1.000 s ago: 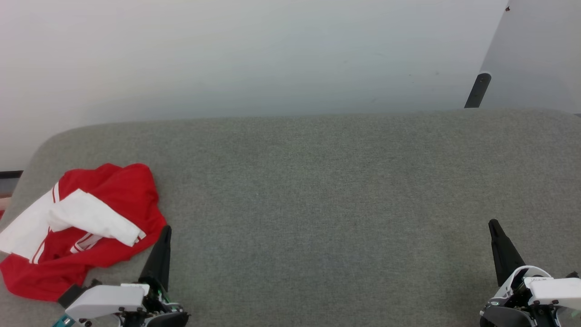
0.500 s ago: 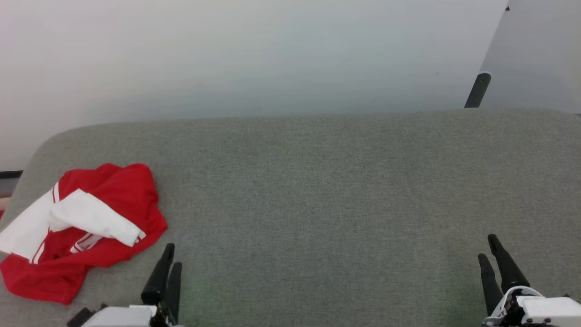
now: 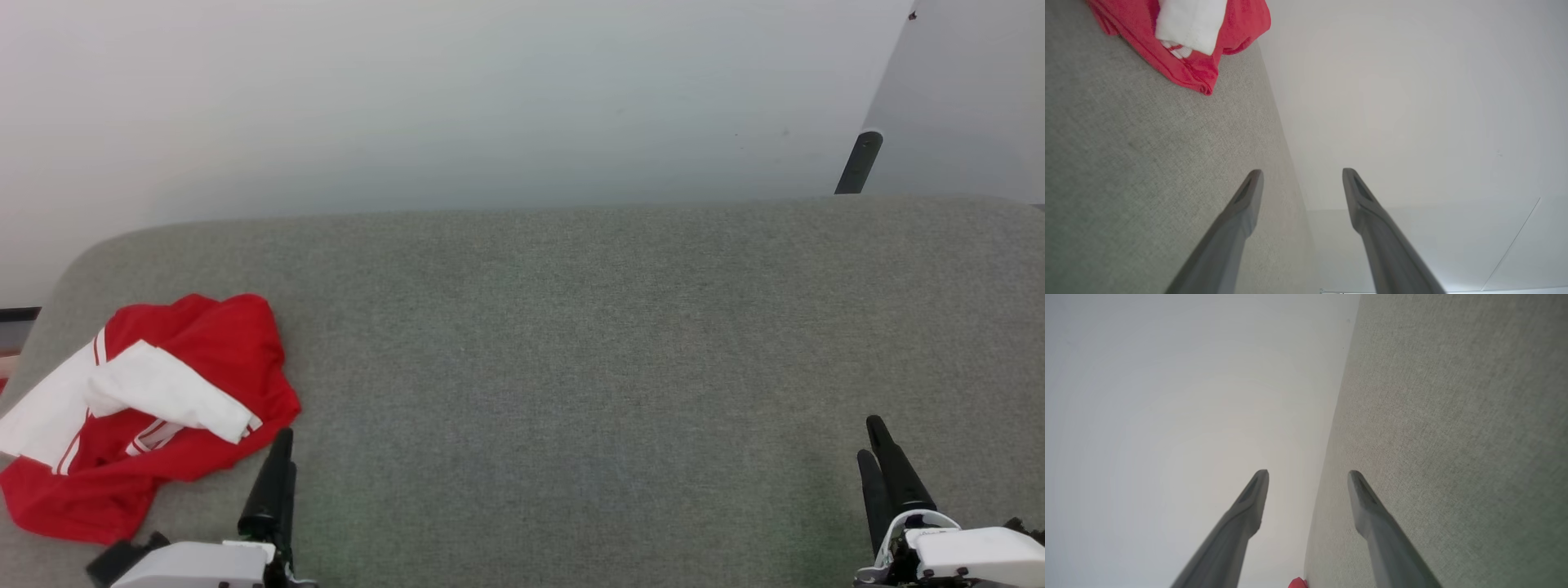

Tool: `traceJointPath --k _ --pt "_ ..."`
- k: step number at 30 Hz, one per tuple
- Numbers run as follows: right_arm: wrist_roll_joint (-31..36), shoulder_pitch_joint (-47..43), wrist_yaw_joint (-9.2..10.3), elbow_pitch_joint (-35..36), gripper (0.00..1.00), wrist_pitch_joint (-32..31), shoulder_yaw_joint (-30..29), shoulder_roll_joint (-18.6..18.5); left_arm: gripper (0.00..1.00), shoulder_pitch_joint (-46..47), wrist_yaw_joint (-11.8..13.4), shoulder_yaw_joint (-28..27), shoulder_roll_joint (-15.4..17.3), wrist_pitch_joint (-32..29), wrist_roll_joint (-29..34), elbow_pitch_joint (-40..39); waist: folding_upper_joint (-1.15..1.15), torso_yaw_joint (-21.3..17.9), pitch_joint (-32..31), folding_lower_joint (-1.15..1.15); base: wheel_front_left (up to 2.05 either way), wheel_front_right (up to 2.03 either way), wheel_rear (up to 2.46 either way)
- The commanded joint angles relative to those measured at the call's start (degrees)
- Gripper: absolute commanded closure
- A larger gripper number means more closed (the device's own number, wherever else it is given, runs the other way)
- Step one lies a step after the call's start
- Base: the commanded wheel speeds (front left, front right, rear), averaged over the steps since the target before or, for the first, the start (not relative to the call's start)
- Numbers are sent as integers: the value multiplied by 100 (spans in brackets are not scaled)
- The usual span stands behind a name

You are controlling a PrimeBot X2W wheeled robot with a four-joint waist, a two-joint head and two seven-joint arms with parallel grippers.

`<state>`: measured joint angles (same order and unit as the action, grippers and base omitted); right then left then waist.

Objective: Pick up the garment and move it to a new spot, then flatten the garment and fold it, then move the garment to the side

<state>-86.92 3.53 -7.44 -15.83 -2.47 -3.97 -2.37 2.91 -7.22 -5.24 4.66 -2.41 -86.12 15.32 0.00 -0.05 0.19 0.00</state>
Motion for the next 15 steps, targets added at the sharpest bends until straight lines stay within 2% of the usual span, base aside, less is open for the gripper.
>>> traceJointPath --k 1,15 --pt "264 133 -3 98 0 68 24 -24 0 92 -13 34 107 59 245 -108 0 0 0 0 0 0 0" --pt "2083 147 -4 177 0 401 81 -32 0 49 13 17 228 393 2290 -187 0 -21 21 0 0 0 0"
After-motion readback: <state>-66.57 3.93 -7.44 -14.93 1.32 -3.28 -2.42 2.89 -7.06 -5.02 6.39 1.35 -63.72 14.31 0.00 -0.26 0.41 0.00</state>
